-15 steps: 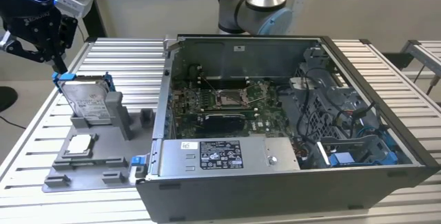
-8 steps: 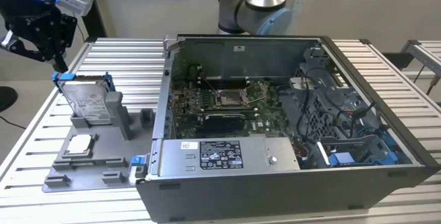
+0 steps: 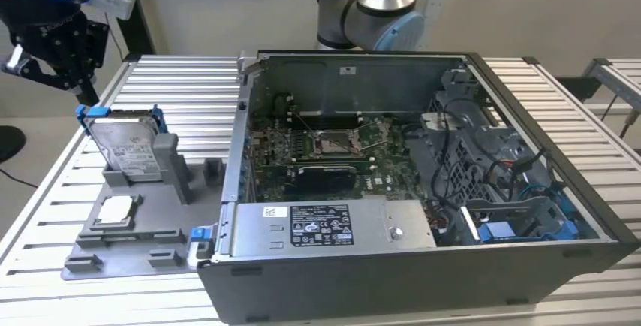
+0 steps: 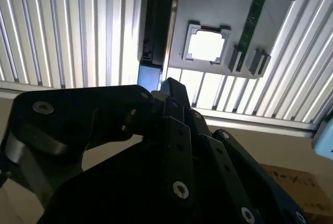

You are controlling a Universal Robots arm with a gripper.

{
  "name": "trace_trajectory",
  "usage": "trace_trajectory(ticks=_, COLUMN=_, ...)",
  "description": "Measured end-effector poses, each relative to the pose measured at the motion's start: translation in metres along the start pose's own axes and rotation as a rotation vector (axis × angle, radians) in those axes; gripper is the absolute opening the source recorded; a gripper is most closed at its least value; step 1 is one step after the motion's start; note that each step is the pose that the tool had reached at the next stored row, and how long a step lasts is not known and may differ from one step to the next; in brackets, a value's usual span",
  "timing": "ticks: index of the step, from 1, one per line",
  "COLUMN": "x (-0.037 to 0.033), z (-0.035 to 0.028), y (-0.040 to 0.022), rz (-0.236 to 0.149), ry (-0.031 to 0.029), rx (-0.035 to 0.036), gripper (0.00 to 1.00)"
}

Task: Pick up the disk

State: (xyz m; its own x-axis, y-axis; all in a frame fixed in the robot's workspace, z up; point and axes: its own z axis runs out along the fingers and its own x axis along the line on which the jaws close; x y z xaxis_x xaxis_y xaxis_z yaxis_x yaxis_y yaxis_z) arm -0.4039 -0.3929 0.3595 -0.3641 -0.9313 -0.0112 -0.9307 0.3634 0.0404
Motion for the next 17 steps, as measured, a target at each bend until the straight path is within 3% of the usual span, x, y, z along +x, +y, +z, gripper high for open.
trace_trajectory(ticks=7, x=0.0, z=0.0, y=0.0, rz=-0.122, ry=0.0047, rx=-0.0002, gripper=0.0)
trace_trajectory(ticks=17, x=0.0, z=0.0, y=0.0, rz=-0.301, ry=0.0085, rx=0.0071, gripper=0.0)
